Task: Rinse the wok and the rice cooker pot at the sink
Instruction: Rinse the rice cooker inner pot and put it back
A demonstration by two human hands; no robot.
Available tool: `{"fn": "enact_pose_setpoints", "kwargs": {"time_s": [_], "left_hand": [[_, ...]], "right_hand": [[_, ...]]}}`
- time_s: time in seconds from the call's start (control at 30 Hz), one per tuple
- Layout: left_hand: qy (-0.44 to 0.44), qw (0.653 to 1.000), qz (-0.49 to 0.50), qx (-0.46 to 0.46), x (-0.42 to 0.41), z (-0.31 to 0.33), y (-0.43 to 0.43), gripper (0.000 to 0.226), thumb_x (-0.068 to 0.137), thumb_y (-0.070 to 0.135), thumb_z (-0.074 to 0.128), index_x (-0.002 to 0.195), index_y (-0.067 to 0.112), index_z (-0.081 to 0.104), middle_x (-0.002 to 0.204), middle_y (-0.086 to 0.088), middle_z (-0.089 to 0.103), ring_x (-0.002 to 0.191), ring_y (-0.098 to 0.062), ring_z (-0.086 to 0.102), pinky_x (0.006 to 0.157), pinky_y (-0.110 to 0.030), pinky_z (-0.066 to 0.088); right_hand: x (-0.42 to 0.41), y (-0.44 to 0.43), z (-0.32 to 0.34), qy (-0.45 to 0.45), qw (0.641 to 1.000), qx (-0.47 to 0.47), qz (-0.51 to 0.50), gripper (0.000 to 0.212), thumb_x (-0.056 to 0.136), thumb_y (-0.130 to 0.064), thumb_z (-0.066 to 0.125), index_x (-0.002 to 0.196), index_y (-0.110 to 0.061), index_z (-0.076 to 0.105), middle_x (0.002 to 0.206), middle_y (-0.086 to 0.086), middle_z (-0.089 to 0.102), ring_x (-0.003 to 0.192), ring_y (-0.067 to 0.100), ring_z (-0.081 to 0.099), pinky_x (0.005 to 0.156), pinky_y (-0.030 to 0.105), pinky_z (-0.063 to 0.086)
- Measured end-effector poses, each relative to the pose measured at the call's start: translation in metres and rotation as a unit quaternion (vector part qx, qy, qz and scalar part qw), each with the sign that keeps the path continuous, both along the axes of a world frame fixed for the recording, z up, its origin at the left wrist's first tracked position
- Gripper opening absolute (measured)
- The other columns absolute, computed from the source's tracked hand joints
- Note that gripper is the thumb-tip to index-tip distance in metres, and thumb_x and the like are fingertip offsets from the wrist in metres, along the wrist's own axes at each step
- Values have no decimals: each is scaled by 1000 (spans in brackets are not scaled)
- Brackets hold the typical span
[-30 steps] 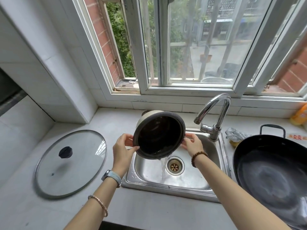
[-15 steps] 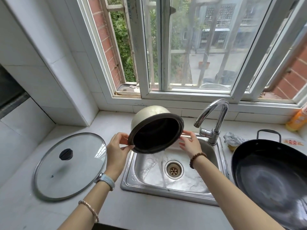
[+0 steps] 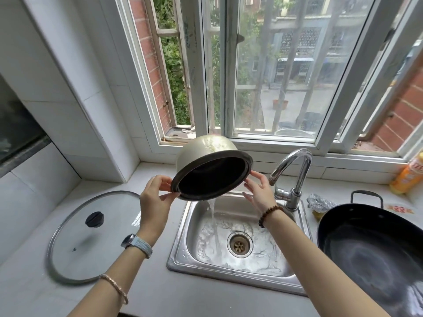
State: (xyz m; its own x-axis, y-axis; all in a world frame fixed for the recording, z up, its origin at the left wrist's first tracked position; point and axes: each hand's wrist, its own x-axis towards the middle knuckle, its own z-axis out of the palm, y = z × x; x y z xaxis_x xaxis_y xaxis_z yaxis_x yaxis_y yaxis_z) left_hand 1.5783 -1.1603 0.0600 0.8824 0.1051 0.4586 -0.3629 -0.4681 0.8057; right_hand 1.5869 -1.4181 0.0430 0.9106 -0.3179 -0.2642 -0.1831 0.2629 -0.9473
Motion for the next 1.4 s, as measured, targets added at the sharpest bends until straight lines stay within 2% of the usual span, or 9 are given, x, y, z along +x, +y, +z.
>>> {"fn": "enact_pose_setpoints", "kwargs": {"time_s": [0.13,0.23,0.37,0.5,0.6,0.73,0.93,1.27,1.4], "left_hand": [[-13,1000,4,-1,2,8,1,29,73,-1,79,90,16,61,89,2,63,82,-6,61,73,-30,57],[-18,1000,4,1,4,13,1,29,74,2,80,90,16,62,89,1,63,82,-7,62,73,-35,57],[-30,1000,-1,-3,3,20,0,25,75,5,79,92,14,63,90,1,63,83,-7,61,73,-31,58],[-39,999,-12,3,2,25,2,24,77,3,77,94,11,63,92,-2,63,86,-10,62,74,-24,58],[-51,998,-22,7,0,26,3,24,77,0,76,94,9,63,92,-4,62,87,-10,62,74,-19,57],[-59,998,-27,7,-5,25,3,25,75,-5,76,93,6,63,90,-7,61,86,-7,62,73,-15,55],[-59,998,-28,-8,-9,24,4,25,74,-8,76,91,4,63,88,-10,60,86,-6,62,73,-13,54],[-59,997,-38,-14,-9,33,4,26,75,-5,77,94,6,63,92,-7,61,87,-10,63,74,-17,56],[-59,997,-31,-28,-15,29,0,26,75,-6,76,92,9,63,90,-7,61,86,-7,62,74,-15,55]], "right_hand": [[-2,0,13,-24,1000,-13,-7,24,100,-11,48,122,-20,50,119,8,57,119,18,51,100,38,45],[-5,-3,18,-51,996,-72,-10,22,100,-12,48,120,-20,51,111,3,62,110,15,56,99,37,45],[-9,-6,20,-86,988,-126,-14,20,99,-17,50,116,-26,52,108,3,66,110,12,60,90,24,44],[-17,-5,25,-116,973,-197,-10,22,98,-28,52,118,-36,46,93,-3,70,83,0,62,70,17,45],[-23,-4,25,-139,953,-270,-6,24,96,-28,56,116,-35,44,94,-8,66,85,-7,60,68,10,43],[-29,-5,20,-145,941,-302,-35,22,93,-30,59,111,-27,48,97,3,67,85,6,63,66,8,45],[-34,-10,15,-138,939,-307,-64,24,90,-36,62,104,-23,48,100,10,70,94,17,67,73,21,50],[-34,-11,28,-158,922,-342,-87,15,92,-29,61,99,-21,50,91,5,70,83,15,66,60,2,40],[-38,-8,28,-167,916,-352,-99,13,93,-25,61,98,-22,49,89,6,69,80,17,64,59,1,40]]}}
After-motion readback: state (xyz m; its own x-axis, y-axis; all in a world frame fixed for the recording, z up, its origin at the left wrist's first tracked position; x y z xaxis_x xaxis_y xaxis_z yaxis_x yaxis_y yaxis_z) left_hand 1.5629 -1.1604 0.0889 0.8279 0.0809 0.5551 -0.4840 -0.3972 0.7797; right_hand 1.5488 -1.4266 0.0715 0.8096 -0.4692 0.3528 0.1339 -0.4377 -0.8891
